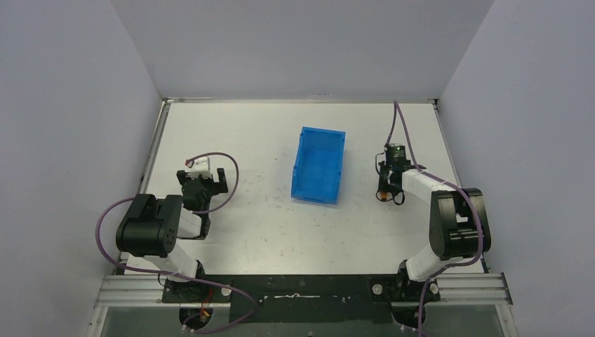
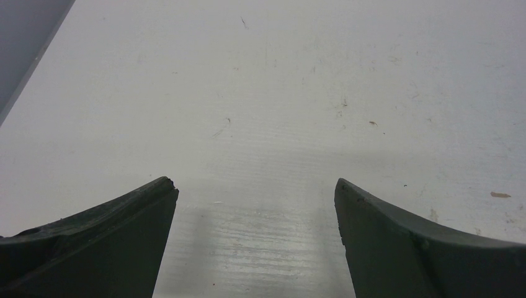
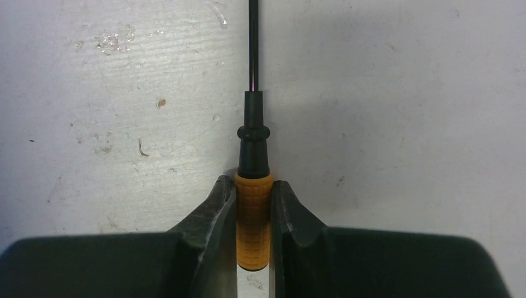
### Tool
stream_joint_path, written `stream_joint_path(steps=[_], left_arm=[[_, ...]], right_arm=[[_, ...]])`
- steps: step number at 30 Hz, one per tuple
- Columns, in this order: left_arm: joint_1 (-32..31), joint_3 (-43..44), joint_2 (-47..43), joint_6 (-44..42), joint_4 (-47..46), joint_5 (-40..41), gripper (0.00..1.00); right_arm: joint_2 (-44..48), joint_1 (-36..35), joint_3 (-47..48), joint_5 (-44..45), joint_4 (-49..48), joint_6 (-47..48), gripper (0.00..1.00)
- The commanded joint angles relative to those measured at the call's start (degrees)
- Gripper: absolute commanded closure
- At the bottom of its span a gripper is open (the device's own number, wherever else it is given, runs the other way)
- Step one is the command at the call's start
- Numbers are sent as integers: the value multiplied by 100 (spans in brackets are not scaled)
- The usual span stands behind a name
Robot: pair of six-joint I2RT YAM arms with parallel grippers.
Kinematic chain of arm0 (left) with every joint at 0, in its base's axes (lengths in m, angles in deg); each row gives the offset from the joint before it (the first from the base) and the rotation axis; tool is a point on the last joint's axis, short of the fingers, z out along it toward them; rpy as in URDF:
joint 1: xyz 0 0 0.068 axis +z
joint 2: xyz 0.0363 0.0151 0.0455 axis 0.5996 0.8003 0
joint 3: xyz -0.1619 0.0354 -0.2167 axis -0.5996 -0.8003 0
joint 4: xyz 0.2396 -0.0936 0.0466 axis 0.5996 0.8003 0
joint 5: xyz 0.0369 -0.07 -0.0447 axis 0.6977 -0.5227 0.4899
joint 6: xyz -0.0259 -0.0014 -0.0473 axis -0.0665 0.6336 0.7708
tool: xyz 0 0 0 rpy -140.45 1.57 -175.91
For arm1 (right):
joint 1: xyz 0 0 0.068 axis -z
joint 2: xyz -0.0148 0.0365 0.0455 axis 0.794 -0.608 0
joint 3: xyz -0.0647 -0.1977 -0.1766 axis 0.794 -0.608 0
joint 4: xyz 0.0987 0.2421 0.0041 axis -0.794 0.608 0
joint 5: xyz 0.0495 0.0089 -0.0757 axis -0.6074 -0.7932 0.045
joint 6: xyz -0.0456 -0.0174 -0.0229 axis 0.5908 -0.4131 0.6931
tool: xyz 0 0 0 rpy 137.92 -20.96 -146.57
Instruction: Put the screwdriver in the bin
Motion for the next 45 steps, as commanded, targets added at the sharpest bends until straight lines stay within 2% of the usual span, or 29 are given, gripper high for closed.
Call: stream_joint_path(steps=[1,7,12,18,22,26,34,45], left_arm=[[-3,103,-36,44,-230,32,3],[-3,110,-37,35,-225,32,3],[-3,112,-34,35,-224,32,3],[-9,112,-34,31,-219,33,3],[-11,112,-41,32,-221,36,3],[-12,112,-40,32,-226,40,3],[-12,112,-39,31,-226,41,3],[-12,112,-37,32,-221,41,3]], right_arm=[[20,37,299,-23,111,-6,100],[973,19,671,12,556,-289,100],[1788,-149,1340,30,963,-630,100],[2101,-1328,2312,583,1089,-1093,100],[1842,-2326,2563,901,812,-1292,100],[1245,-2799,2621,836,540,-1391,100],[-200,-2930,2326,317,-78,-1652,100],[-1589,-3045,2525,364,-256,-1796,100]])
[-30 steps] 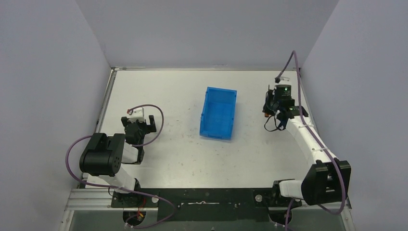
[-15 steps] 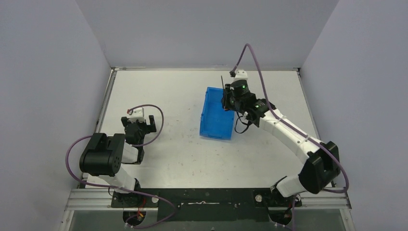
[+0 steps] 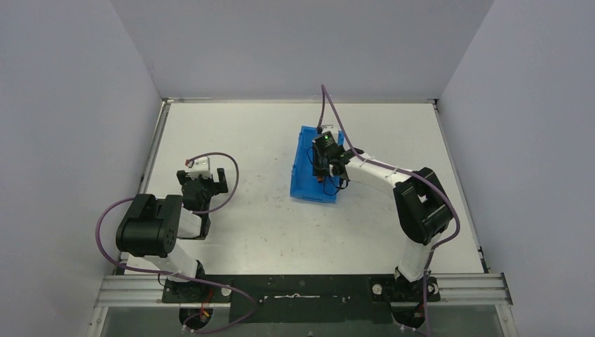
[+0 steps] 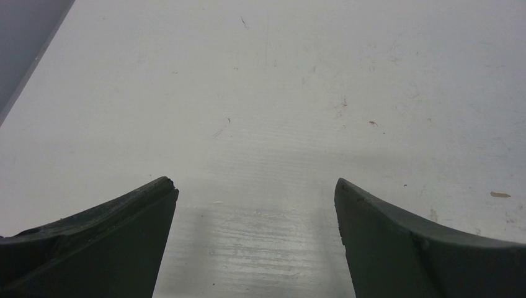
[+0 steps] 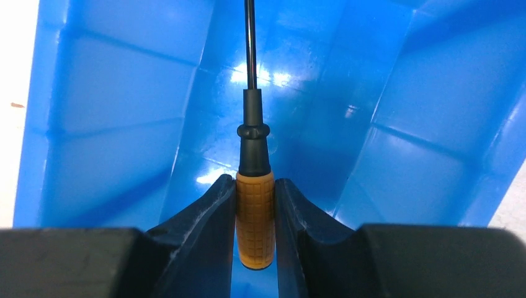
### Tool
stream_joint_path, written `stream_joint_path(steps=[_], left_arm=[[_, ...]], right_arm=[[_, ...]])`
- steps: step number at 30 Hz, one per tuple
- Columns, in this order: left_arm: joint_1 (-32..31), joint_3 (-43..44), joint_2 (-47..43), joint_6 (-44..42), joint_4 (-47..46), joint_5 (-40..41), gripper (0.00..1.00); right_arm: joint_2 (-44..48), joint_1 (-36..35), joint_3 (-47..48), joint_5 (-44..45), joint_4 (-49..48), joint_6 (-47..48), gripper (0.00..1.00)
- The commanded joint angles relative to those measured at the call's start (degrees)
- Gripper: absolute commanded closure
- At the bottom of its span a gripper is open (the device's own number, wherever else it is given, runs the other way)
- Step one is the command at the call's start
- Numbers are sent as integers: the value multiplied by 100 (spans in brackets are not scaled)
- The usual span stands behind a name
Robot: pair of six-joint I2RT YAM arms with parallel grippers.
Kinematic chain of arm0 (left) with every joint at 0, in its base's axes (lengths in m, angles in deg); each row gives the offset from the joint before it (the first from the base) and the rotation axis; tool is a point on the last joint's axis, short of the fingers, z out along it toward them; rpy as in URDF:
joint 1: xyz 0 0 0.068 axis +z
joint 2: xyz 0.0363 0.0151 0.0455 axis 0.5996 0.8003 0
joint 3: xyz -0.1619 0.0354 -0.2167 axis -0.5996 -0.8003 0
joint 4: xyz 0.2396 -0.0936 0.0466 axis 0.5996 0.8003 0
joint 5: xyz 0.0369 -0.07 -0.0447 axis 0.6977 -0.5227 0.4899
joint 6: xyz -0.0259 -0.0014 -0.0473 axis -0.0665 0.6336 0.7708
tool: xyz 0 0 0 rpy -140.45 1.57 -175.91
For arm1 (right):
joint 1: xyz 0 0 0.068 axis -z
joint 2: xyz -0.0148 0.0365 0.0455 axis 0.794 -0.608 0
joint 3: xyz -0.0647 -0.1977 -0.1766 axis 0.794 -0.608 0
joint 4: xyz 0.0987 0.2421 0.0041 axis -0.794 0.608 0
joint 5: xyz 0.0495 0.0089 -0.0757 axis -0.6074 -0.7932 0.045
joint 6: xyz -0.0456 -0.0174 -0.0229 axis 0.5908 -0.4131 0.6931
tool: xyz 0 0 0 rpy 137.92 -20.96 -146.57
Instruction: Put the screwdriver in the bin
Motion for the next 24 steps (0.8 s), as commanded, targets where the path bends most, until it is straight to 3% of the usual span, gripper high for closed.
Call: stream_joint_path(steps=[1,6,12,18,24], left_arm=[[-9,112,-39,34,-221,45,3],[-5,112,-38,39,-220,41,3],[-9,112,-40,41,-225,41,3],[-9,112,-38,35,-220,41,3],[-9,112,-36,33,-222,41,3]], right_arm=[[-299,-79,187,30,-423,-200,100],[-406,-89,217,58,-453,-273,86],[-310,-146,254,176,-408,-272,85],[-194,-176,309,224,-338,-241,60],[-51,-197,508,218,-235,-161,57]])
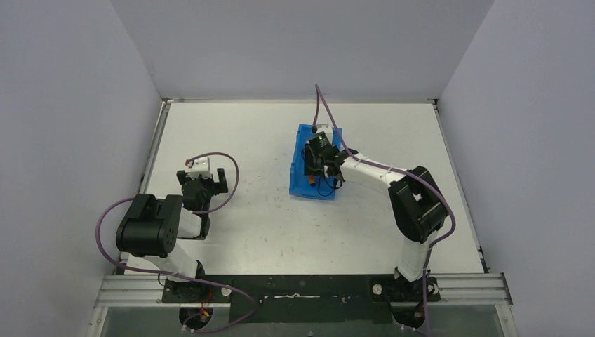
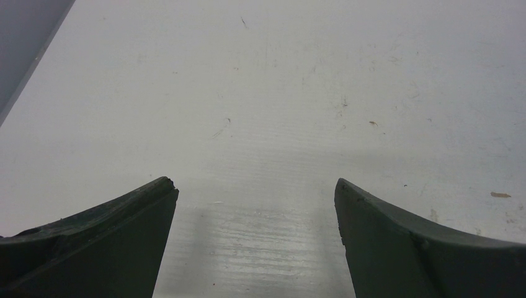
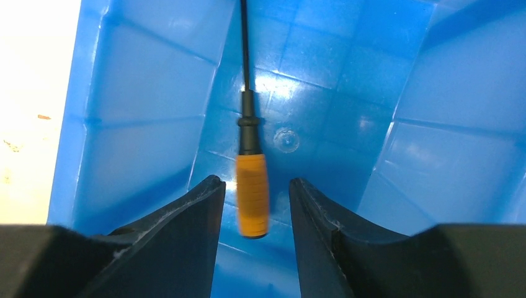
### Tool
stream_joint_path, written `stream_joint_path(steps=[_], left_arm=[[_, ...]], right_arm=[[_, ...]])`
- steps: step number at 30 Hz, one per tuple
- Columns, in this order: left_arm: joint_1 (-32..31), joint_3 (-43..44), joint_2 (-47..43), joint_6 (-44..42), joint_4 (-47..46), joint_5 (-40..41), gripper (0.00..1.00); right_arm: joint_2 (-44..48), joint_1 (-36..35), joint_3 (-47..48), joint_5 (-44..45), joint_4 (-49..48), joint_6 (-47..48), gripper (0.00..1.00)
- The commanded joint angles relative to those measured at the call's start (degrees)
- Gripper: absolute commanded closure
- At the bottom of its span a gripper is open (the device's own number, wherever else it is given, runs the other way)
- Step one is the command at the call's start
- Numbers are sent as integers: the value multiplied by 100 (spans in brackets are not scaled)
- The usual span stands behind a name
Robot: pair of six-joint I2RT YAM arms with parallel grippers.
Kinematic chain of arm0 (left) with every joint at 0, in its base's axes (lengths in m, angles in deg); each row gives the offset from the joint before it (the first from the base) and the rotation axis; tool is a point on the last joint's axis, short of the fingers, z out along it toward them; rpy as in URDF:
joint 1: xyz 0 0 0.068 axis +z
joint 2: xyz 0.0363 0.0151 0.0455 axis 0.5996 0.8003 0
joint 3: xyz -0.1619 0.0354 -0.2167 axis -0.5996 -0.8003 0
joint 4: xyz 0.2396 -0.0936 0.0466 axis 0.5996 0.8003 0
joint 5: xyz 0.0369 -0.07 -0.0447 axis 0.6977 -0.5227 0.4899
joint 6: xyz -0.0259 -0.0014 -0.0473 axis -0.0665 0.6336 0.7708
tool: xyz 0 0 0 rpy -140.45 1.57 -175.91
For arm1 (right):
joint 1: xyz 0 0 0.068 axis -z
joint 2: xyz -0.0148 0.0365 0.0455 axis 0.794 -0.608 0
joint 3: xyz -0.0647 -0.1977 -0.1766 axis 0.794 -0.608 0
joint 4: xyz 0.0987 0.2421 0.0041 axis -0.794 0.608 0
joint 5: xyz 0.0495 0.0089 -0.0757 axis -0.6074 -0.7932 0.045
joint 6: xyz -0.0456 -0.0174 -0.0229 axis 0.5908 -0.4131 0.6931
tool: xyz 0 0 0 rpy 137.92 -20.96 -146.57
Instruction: Put the screwdriver in the bin
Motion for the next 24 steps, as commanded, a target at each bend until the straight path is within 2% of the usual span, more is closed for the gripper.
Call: stream_joint_path(steps=[1,11,13,14,15,17,20,24], left_arm=[[-9,114,-31,34,-227,41,3],[-9,112,-38,34,-219,41,3],[-9,112,-35,34,-221,43,3],[-9,112,-35,36,-219,42,3],[-9,112,-42,33,-219,41,3],[-9,112,-36,39,-220,42,3],[-9,112,-40,35,-222,45,3],[-9,109,-39,35,-225,43,3]], right_arm=[[178,-50,369,82,39,-15,56],[1206,-82,637,-39,32,362,50],[1543,-54,559,-9,-50,456,43],[1718,-49,483,16,-105,514,35],[1934,-21,388,90,-202,579,21],[2371,52,65,264,-442,758,2],[3032,316,-591,486,-757,910,0],[3925,1085,-1678,536,-1395,1036,0]])
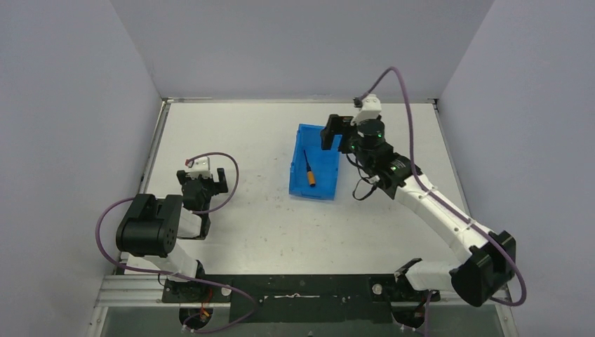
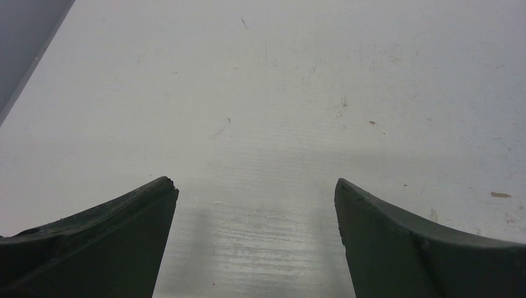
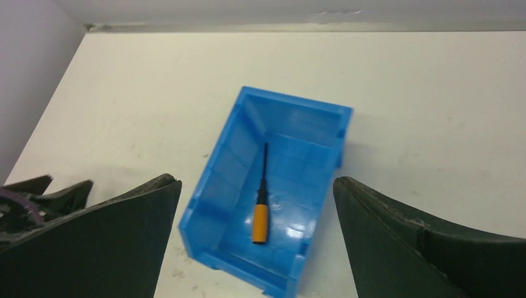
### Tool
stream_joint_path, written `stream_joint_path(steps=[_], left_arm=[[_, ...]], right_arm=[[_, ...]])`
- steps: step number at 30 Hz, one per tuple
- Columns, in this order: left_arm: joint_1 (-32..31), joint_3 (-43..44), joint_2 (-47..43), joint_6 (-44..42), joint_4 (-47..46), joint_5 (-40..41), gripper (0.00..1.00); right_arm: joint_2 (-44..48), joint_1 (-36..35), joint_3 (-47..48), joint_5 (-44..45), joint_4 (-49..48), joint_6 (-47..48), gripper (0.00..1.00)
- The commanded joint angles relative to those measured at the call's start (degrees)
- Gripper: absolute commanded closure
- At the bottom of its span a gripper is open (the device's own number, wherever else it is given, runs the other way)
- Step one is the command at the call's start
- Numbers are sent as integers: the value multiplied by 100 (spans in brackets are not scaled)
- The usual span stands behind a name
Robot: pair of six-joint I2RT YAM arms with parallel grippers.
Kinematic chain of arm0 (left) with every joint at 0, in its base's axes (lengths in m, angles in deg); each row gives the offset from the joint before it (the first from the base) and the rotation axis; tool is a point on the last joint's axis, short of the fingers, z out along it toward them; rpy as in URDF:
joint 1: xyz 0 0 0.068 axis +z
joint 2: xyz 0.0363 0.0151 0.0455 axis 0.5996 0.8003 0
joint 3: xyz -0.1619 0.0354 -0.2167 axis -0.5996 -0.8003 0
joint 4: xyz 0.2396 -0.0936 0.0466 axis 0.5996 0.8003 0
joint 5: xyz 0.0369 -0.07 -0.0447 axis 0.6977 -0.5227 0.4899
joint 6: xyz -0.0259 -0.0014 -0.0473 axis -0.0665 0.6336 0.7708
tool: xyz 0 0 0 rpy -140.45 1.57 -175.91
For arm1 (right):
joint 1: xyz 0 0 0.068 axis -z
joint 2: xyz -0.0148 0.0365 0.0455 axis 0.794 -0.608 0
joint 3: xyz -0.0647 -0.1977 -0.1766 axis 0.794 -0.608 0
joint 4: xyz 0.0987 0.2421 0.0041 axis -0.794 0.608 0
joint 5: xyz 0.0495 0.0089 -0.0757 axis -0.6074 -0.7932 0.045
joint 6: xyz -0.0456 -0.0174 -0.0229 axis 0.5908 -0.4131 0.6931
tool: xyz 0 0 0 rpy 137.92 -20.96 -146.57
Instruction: Put the screwdriver in the bin
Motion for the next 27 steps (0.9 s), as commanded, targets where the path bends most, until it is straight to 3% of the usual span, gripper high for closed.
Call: stream_joint_path(steps=[1,9,18,20,27], left_arm=[[-9,108,-36,41,-223,43,3],[-9,108,-42,38,-224,42,3],[-9,112,-34,47,-227,41,3],[-9,112,-33,42,-230,41,3],[-9,103,-37,55,-237,22,3]], right_arm=[[814,763,-1170,490,-975,340,0],[2323,1569,-3564,1157,-2903,967,0],[2661,1871,-5885,1544,-5688,1595,0],[2598,1877,-6098,1571,-6038,1613,0],[2462,1878,-6045,1507,-5865,1621,0]])
